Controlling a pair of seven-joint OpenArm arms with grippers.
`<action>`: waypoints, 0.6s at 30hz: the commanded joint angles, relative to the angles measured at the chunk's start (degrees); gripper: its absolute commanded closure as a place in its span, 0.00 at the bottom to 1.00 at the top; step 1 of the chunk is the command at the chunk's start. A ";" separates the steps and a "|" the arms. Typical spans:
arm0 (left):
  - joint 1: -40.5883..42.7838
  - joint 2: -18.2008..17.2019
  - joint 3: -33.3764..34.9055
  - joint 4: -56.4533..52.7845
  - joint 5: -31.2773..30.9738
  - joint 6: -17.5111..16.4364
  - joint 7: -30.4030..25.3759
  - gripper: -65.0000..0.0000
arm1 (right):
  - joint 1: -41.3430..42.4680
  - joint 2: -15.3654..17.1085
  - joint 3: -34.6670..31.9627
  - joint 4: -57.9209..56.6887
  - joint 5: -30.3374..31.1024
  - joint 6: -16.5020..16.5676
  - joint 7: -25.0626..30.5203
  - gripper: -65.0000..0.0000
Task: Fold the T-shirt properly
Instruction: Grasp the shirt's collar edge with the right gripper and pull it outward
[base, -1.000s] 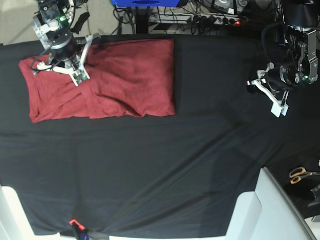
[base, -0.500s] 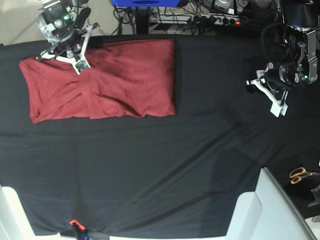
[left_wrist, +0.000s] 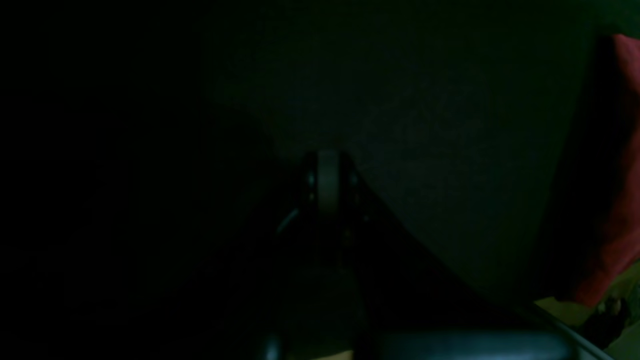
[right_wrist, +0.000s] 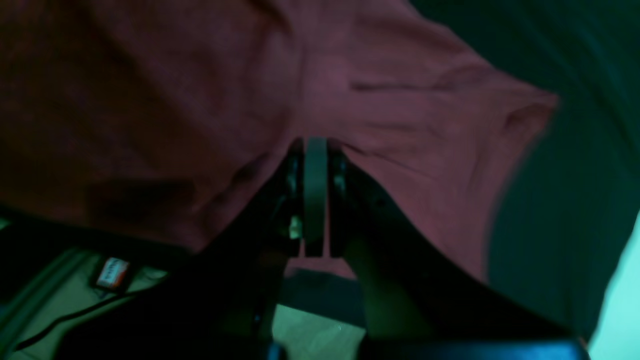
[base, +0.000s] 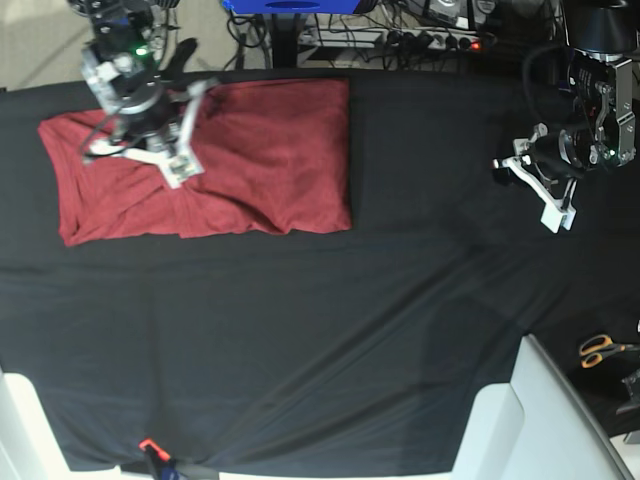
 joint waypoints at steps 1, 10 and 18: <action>-0.47 -0.99 -0.33 0.70 -0.56 -0.43 -0.57 1.00 | 0.29 -0.06 -1.11 0.48 -0.20 -0.15 0.52 1.00; 0.23 -1.08 -0.42 0.78 -0.56 -0.43 -0.57 1.00 | 1.43 -2.44 -5.86 -7.79 -0.20 -0.15 0.78 1.00; 0.41 -1.16 -0.42 0.78 -0.56 -0.43 -0.57 1.00 | -1.12 -2.79 -5.77 -11.04 -0.20 -0.23 0.87 1.00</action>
